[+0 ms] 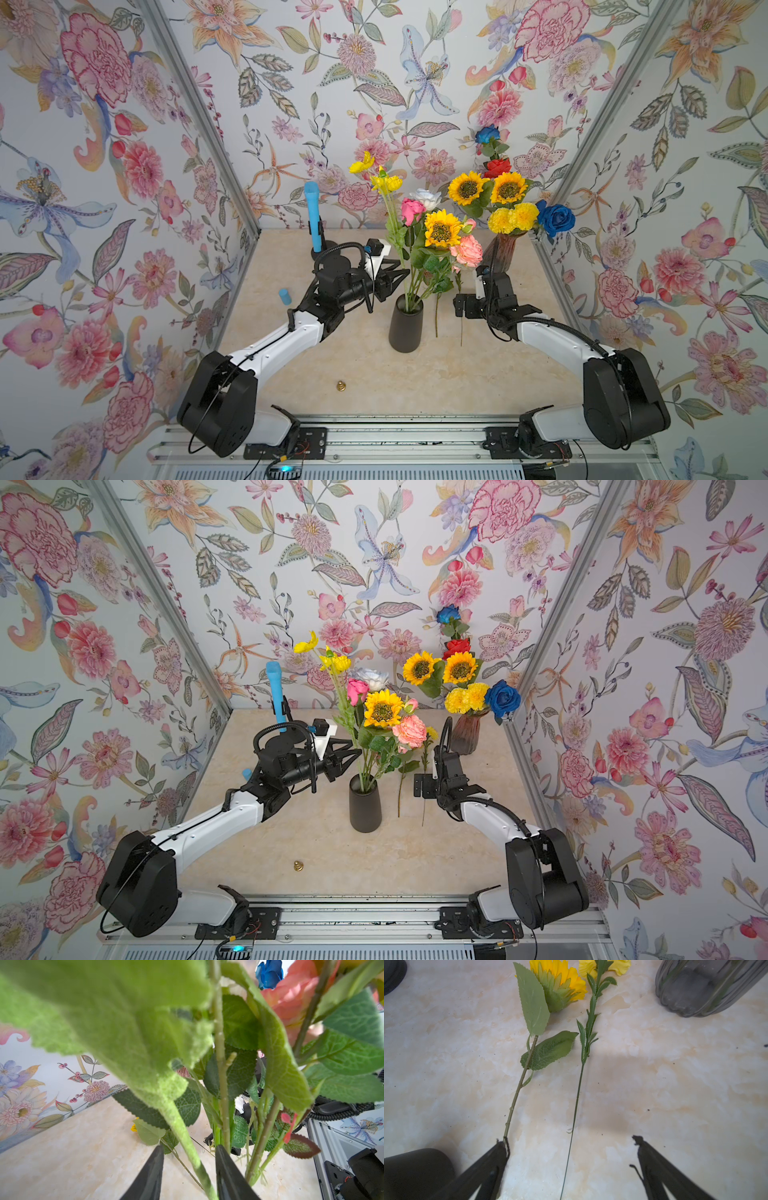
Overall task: Pick out yellow flowers from the vase
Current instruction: Pick up the flower from the vase.
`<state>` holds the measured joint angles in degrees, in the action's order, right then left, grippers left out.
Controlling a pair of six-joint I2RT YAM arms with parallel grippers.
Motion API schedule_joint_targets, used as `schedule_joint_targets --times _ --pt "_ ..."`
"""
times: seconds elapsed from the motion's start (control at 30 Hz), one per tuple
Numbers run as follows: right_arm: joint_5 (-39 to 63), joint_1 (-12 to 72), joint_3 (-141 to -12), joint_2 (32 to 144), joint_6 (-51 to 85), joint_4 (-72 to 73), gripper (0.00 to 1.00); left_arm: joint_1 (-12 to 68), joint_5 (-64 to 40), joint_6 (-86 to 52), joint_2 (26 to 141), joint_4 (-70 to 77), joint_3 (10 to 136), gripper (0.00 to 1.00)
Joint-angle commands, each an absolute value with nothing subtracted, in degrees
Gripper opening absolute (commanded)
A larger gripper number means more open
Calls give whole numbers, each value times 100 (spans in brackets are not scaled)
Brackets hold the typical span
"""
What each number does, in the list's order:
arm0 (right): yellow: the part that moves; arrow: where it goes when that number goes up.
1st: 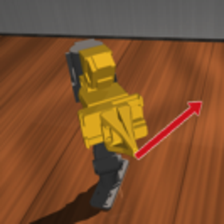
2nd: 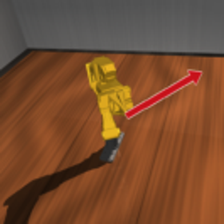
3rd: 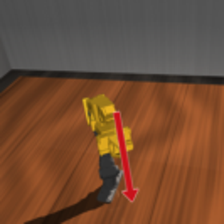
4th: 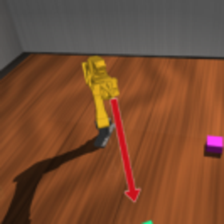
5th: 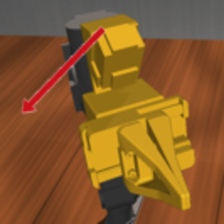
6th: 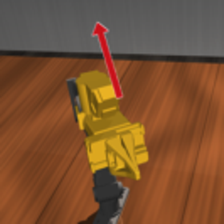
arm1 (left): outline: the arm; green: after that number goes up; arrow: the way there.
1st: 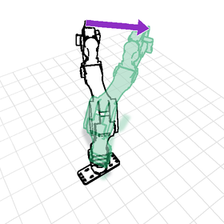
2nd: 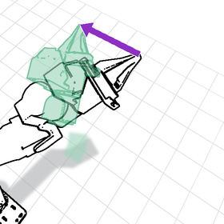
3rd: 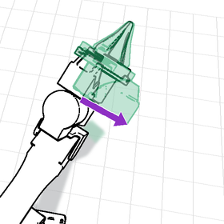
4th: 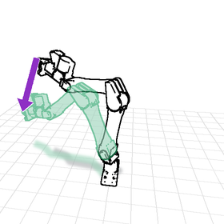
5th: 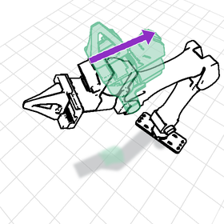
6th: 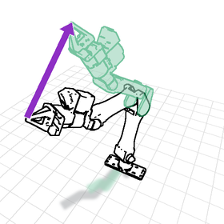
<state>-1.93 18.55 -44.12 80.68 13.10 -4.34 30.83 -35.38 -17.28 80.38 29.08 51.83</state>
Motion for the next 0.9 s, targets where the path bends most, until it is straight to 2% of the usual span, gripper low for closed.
schedule_joint_targets --times 0.0,0.33,0.87 --pt "-118 1819 -4346 8095 1412 -339 100 3142 -3501 -1644 8070 2853 5360 36" --pt "-88 1820 -4342 8096 1439 -315 100 3147 -3343 -1539 7845 2576 5317 7" --pt "-66 1827 -4333 8035 1447 -315 100 3181 -3278 -1576 7525 2449 5282 0"
